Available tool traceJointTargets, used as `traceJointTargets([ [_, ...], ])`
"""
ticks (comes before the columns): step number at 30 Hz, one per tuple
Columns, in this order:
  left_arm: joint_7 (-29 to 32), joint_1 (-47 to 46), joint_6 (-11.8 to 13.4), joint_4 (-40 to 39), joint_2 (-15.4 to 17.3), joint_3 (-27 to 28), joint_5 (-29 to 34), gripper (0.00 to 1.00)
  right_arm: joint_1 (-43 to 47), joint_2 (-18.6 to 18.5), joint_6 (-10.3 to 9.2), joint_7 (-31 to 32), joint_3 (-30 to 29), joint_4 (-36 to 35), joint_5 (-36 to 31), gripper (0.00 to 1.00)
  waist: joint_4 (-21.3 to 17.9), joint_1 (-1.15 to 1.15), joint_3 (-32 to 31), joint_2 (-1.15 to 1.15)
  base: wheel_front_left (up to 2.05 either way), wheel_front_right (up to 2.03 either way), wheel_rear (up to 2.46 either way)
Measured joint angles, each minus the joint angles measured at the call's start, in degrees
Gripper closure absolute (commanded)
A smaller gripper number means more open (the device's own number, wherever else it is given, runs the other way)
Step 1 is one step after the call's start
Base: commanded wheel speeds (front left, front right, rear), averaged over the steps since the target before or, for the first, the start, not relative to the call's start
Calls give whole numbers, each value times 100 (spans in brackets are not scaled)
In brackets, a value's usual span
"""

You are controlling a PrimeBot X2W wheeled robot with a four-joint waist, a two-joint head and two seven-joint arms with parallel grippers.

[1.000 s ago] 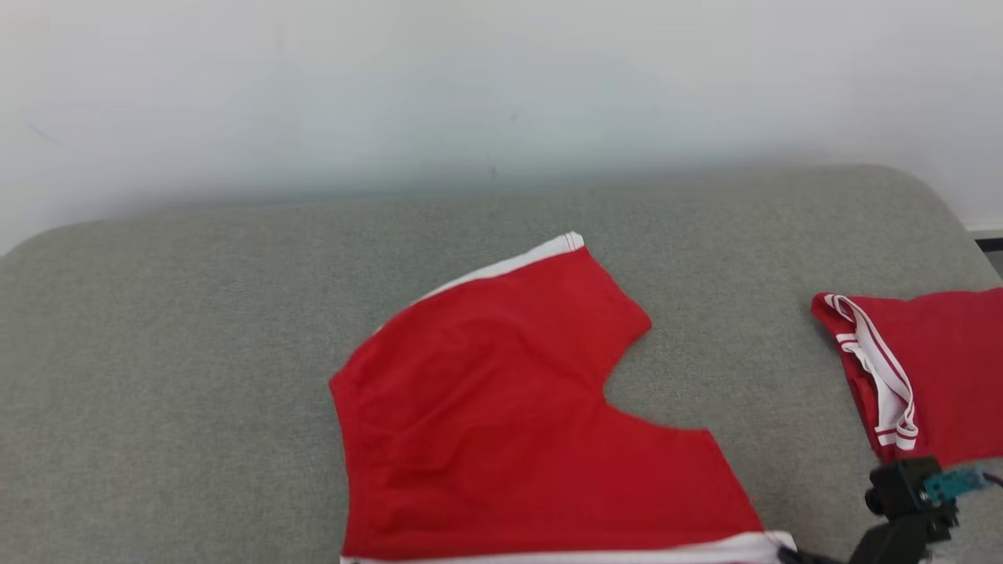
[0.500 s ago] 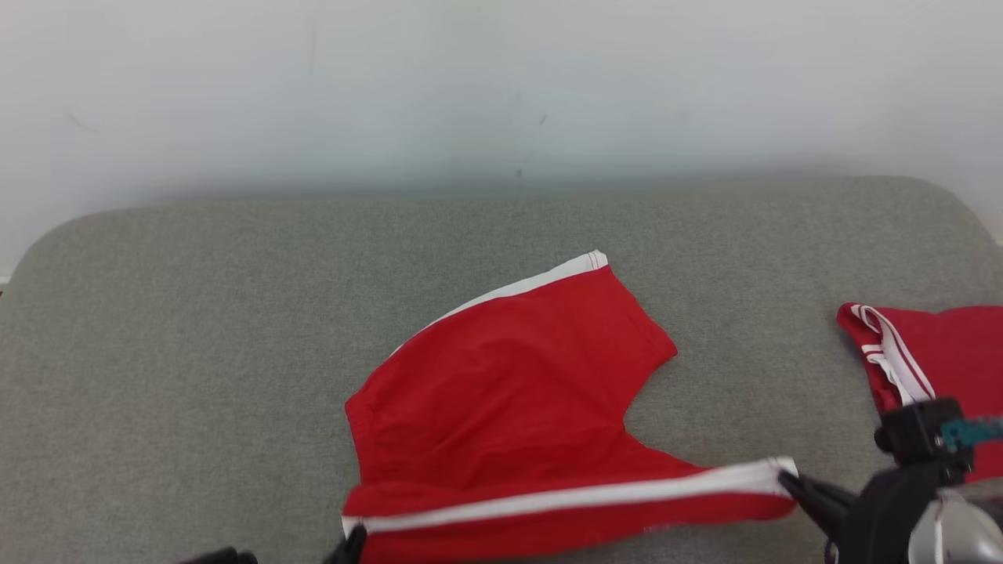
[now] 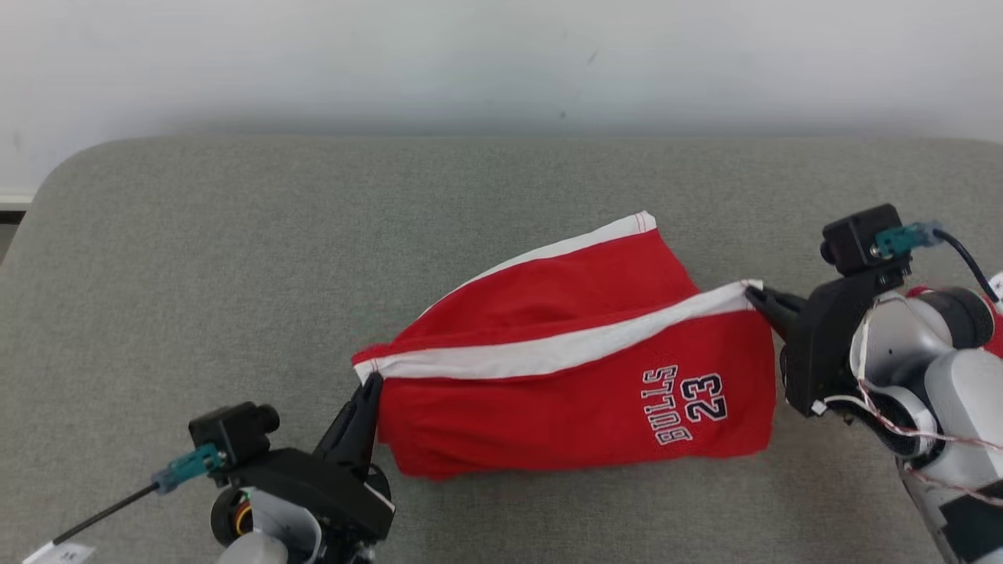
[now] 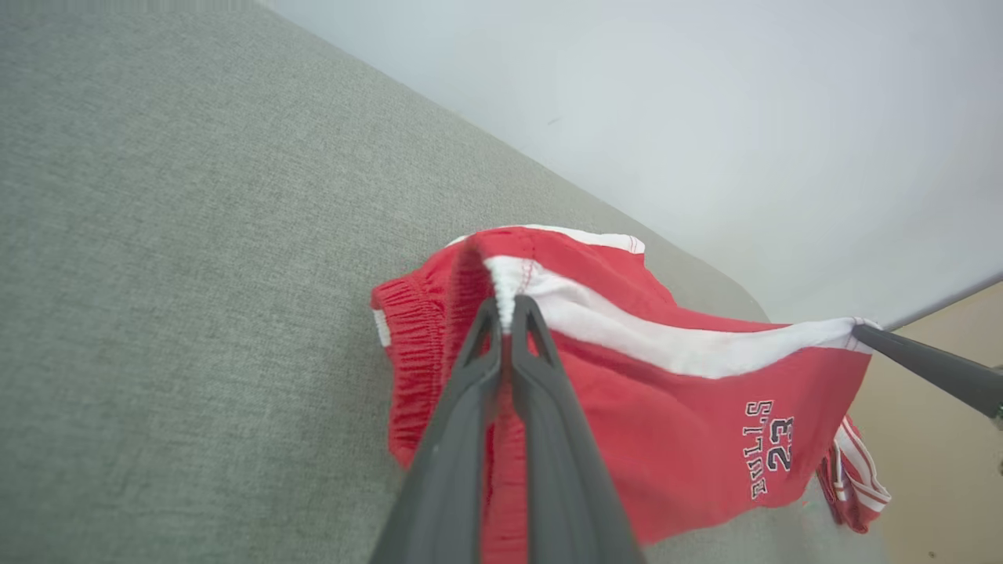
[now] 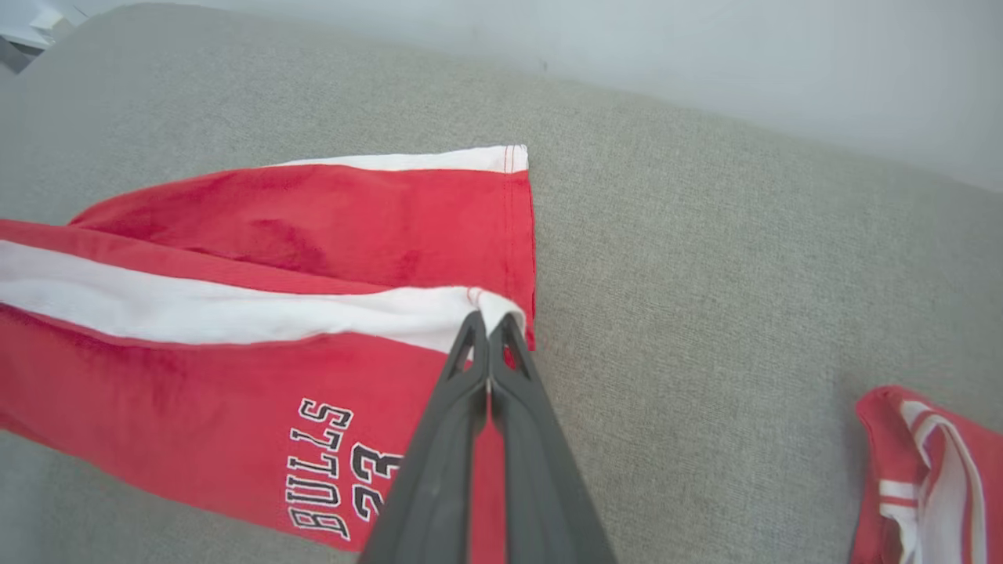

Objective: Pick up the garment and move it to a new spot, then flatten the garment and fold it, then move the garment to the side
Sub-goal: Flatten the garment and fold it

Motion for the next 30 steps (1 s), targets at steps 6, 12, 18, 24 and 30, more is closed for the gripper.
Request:
traceJointTargets([
  [6, -18, -691, 100, 474, -289, -68, 175, 100, -987, -86, 0, -799, 420, 1090, -99, 100, 275, 0, 287, 0, 0, 0, 0],
  [12, 5, -1262, 73, 984, -569, -174, 272, 100, -1727, 11, 0, -1467, 438, 2134, -371, 100, 554, 0, 588, 0, 0, 0, 0],
  [18, -10, -1690, 86, 1424, -858, -203, 299, 100, -2314, 207, 0, -1887, 323, 2987, -633, 100, 784, 0, 895, 0, 0, 0, 0],
  [24, -104, -1944, 30, 1827, -1055, -216, 297, 100, -2630, 391, 0, -2159, 353, 3621, -792, 100, 960, 0, 1117, 1, 0, 0, 0],
  [30, -146, -2091, -33, 2158, -1167, -218, 233, 0, -2769, 553, 0, -2354, 456, 4075, -798, 0, 1009, -1, 1111, 1, 0, 0, 0],
])
